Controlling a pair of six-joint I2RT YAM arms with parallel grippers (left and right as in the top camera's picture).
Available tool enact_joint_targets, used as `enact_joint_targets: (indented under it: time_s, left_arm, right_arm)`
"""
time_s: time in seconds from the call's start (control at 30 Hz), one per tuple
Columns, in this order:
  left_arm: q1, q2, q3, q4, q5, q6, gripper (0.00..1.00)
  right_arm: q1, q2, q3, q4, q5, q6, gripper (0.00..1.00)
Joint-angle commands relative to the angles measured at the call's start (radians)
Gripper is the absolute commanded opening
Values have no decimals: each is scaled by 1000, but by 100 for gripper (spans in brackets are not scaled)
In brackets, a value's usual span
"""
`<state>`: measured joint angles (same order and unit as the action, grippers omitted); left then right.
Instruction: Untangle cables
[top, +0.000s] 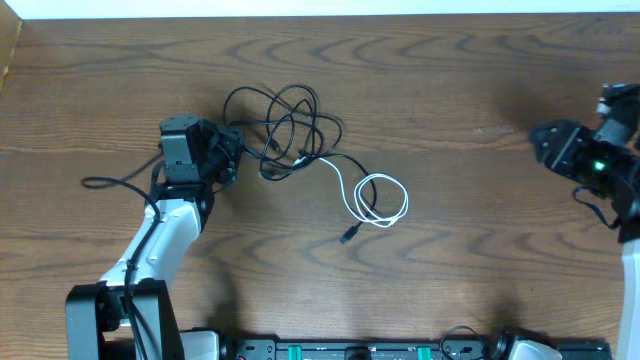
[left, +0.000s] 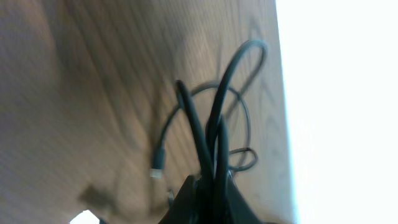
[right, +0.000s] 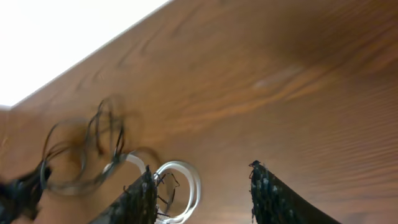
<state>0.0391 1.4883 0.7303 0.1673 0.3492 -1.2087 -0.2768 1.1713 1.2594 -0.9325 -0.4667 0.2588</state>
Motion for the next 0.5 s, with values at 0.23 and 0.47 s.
enact_joint_targets:
  time_s: [0.23, 0.47]
  left_arm:
    - [4, -19, 8, 18, 381, -850, 8]
    - [5, -19, 8, 80, 478, -879, 8]
  right_arm:
    - [254, 97, -6, -2, -81, -5, 69]
    - [399, 195, -6, 15, -3, 51, 85]
